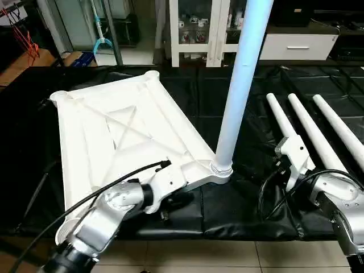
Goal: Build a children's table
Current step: Rotate leg to tighten
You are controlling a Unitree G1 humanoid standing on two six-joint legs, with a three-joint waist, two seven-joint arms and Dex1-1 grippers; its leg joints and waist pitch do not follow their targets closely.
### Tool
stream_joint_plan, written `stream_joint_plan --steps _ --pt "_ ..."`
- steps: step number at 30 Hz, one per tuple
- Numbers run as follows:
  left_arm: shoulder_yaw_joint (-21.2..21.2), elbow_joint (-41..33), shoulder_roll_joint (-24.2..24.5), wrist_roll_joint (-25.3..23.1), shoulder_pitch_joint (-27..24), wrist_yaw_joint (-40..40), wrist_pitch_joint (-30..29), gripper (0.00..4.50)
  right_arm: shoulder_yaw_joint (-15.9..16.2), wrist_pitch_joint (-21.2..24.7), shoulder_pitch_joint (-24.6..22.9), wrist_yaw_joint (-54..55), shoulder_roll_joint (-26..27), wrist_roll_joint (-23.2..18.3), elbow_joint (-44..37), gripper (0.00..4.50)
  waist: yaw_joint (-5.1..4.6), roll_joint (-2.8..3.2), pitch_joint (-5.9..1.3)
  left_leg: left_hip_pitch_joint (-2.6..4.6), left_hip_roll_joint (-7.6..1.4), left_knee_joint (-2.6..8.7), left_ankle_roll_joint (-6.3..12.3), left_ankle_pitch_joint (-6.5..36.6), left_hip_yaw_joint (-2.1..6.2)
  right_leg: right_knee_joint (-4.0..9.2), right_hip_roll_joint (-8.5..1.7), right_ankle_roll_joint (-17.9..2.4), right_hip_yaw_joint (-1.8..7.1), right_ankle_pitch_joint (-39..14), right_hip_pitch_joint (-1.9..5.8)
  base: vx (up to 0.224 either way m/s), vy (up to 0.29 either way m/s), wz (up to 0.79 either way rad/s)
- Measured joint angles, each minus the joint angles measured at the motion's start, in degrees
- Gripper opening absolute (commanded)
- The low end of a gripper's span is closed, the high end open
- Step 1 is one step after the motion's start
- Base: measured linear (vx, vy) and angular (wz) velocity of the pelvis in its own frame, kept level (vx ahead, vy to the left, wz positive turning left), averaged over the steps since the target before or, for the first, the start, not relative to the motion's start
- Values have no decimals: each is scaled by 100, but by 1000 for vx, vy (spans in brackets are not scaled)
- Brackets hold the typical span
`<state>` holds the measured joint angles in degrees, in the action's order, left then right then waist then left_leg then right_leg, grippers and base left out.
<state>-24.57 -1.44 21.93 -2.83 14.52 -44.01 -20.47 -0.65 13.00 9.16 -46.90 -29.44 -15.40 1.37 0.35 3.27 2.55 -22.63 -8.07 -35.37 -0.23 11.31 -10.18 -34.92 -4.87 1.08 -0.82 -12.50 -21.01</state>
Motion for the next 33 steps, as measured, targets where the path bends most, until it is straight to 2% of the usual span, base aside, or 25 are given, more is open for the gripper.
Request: stream_joint_plan --steps 13,14,16,19,23,30,33 --pt "-50 170 -157 -142 139 111 -34 131 5 2 202 -130 -25 -28 1 448 -8 0 0 2 0 1 0 0 -12 -2 -8 0 -1 0 1 0 0 0" --pt "-52 172 -161 -148 140 108 -33 115 10 2 213 -169 -26 -28 1 448 -8 0 0 2 0 1 0 0 -12 -2 -9 0 -2 0 0 0 0 0" --pt "-51 175 -161 -152 143 110 -38 115 65 13 236 -262 -29 -36 20 448 -14 1 -1 2 0 1 0 0 -12 -2 -9 0 -1 0 0 0 0 0" --pt "-52 179 -159 -152 151 102 -46 80 166 72 293 -521 -84 -54 165 448 -14 2 -1 1 1 1 0 0 -13 -2 -11 0 -2 0 0 0 0 0" --pt "-48 182 -158 -136 161 85 -60 56 306 90 517 -784 -181 -48 386 448 -8 2 -1 2 1 6 0 0 -13 -2 -11 0 -6 0 0 0 0 0" --pt "-29 173 -138 -136 172 21 -58 4 384 -99 868 -848 -52 57 988 448 -9 5 -3 1 1 8 1 0 -20 -1 -14 0 -5 0 -3 0 0 0" --pt "-26 172 -141 -133 174 8 -77 4 497 -235 1061 -912 2 110 1243 448 -5 4 -3 1 1 8 1 0 -23 0 -16 -1 -6 0 -3 0 0 0"
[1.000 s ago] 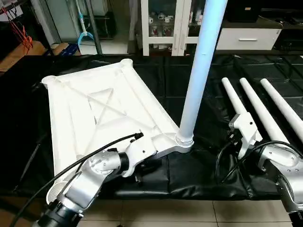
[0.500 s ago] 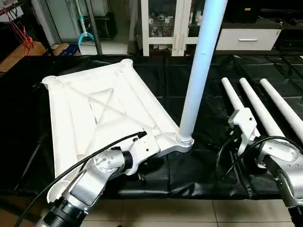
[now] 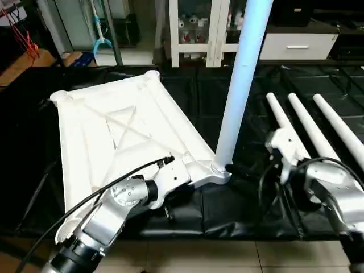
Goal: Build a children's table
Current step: Rotate leg to tighten
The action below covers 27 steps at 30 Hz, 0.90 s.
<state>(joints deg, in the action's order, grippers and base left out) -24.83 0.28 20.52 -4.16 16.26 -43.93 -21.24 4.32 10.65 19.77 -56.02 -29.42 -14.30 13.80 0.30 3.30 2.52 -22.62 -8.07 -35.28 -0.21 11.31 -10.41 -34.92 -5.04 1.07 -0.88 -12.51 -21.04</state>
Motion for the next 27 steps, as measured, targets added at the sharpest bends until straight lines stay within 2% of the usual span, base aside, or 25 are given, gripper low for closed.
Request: stream_joint_plan --steps 14,16,18,20,24,25,27 --pt "12 -16 2 12 2 -50 -25 4 72 -268 535 -355 179 42 733 448 12 -3 2 -1 0 0 2 -1 -5 -1 -3 -3 -1 -2 -2 0 0 0" --pt "17 -18 4 18 2 -65 -26 0 72 -272 556 -422 199 38 824 414 13 -3 2 -1 -1 1 2 -1 -6 -1 -3 -4 -2 -3 -2 0 0 0" --pt "20 -18 7 33 2 -71 -26 0 72 -286 574 -494 233 37 958 414 11 -3 2 -1 -1 0 2 -1 -6 -1 -3 -4 -2 -3 -3 0 0 0" --pt "24 -18 12 52 2 -75 -26 0 74 -340 627 -581 258 38 1073 384 7 -3 2 -1 -1 0 3 -1 -6 -2 -3 -4 -2 -3 -3 0 0 0" --pt "26 -18 19 56 3 -89 -27 0 84 -343 740 -718 302 35 1181 368 11 -4 2 -1 -1 1 6 -3 -7 -2 -3 -5 -2 -3 -4 0 0 0" --pt "26 -18 24 56 3 -90 -27 0 84 -344 760 -743 323 35 1218 344 9 -3 2 -1 -1 0 6 -3 -7 -2 -3 -5 -2 -3 -3 0 0 0" --pt "25 -18 24 58 3 -91 -27 0 91 -345 849 -821 353 35 1339 327 6 -4 2 -1 -1 1 11 -6 -8 -2 -3 -5 -2 -2 -4 0 0 0"
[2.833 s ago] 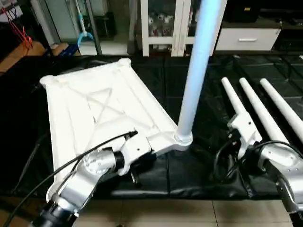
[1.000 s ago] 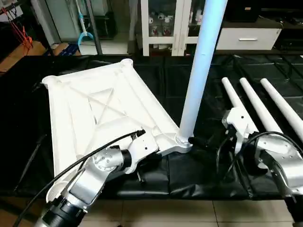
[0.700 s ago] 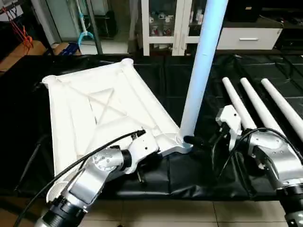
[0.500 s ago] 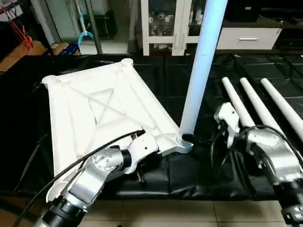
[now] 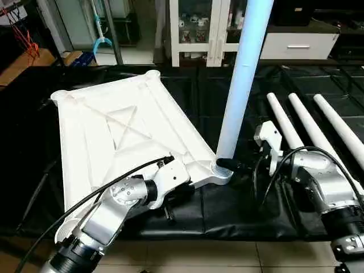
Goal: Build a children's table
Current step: Rotate leg to tighten
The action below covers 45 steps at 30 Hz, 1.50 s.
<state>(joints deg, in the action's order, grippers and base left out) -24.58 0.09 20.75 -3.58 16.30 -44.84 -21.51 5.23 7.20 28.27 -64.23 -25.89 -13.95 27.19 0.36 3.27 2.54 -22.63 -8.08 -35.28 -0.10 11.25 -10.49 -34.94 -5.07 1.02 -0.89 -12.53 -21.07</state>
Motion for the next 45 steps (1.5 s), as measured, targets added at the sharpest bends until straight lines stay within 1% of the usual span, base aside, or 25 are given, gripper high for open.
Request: stream_joint_plan --steps 3,5,7,10,13,15,17,29,36,45 --pt "1 -1 0 8 0 0 0 0 52 -49 88 -104 16 6 107 314 0 0 0 0 0 0 2 -1 0 0 0 0 0 0 0 0 0 0" --pt "0 -1 0 13 0 -1 -4 0 79 -126 150 -148 43 8 249 289 -1 -1 0 0 0 0 2 -1 -1 0 0 0 0 0 0 0 0 0" --pt "0 -1 -2 13 0 -1 -4 0 96 -158 189 -238 60 16 338 279 -1 -1 0 0 0 0 2 -1 -1 0 -1 0 0 0 0 0 0 0" --pt "0 -1 -5 12 0 -1 -3 0 144 -224 234 -272 71 61 423 247 -1 -1 1 0 0 0 3 -2 -2 0 -1 0 0 0 0 0 0 0" --pt "0 0 -13 11 0 -1 -6 0 195 -272 277 -356 83 81 511 234 -1 -1 1 0 0 0 4 -2 -4 0 -2 0 0 0 0 0 0 0" --pt "1 0 -12 12 0 -2 -8 0 197 -324 309 -383 93 106 574 208 -2 -3 1 0 0 0 4 -3 -4 0 -2 0 0 0 1 0 0 0" --pt "2 0 -11 11 0 -2 -14 0 201 -391 322 -393 100 114 625 195 -2 -4 1 1 0 0 6 -3 -5 -1 -2 0 1 0 1 0 0 0" --pt "14 -32 3 13 -10 -2 -75 0 227 -482 488 -555 118 124 959 189 -5 -27 -1 2 0 0 7 -4 -9 -1 -5 -1 1 1 1 0 0 0" --pt "16 -83 25 38 -31 -2 -108 0 222 -512 493 -612 118 129 962 188 -5 -30 0 2 0 0 8 -3 -10 -1 -5 -3 1 -1 0 0 0 0" --pt "47 -87 34 38 -37 -2 -128 0 207 -712 452 -483 204 230 940 188 -19 -38 5 4 -1 0 8 -3 -11 -2 -5 -3 1 0 -1 0 0 0"
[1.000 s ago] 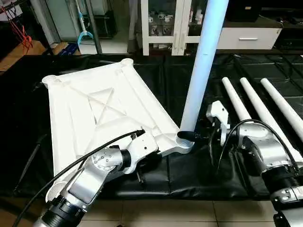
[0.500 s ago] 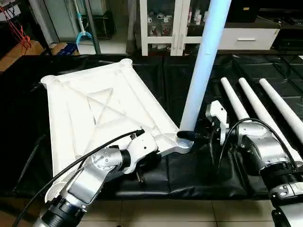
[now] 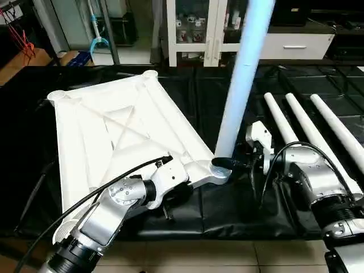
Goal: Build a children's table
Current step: Rotate leg to tighten
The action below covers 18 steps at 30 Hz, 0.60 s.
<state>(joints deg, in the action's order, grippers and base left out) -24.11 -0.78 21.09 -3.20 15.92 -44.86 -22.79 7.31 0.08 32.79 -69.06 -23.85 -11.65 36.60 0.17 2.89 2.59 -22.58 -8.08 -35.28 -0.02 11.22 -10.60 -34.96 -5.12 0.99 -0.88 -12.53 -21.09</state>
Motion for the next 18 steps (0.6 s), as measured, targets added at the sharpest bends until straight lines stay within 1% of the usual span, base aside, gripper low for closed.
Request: stream_joint_plan --steps 4,5,6,7,9,11,18 --pt "2 0 -1 1 -6 0 0 0 -15 -24 -64 53 16 -4 -63 188 1 0 0 2 -1 0 0 0 0 0 0 0 0 0 0 0 0 0" --pt "3 0 -1 1 -7 0 0 0 -18 -22 -74 63 19 -7 -74 223 0 1 0 3 -1 0 0 0 0 -1 0 0 0 0 1 0 0 0" --pt "3 -1 -1 2 -7 0 0 0 -19 -18 -76 66 20 -10 -78 244 1 1 0 3 -1 0 0 0 0 -1 0 0 0 0 1 0 0 0" --pt "4 0 -1 2 -7 0 0 0 -20 -16 -80 70 22 -11 -80 258 1 1 -1 3 -1 0 0 0 0 0 0 0 0 0 1 0 0 0" --pt "2 -5 -4 4 -5 -2 1 0 -21 5 -102 180 47 9 -69 264 5 1 0 2 -1 0 0 0 0 -1 0 0 -1 0 1 0 0 0" --pt "-4 -20 -6 14 -4 -41 5 0 -16 48 -156 248 93 27 -38 293 8 6 2 -2 -1 1 0 0 -2 0 0 0 0 0 -5 0 0 0" --pt "-4 -12 -19 19 9 -71 10 0 -16 54 -160 304 97 62 -38 293 22 7 2 -5 -1 4 0 0 -7 0 -3 -1 0 -1 -9 0 0 0"
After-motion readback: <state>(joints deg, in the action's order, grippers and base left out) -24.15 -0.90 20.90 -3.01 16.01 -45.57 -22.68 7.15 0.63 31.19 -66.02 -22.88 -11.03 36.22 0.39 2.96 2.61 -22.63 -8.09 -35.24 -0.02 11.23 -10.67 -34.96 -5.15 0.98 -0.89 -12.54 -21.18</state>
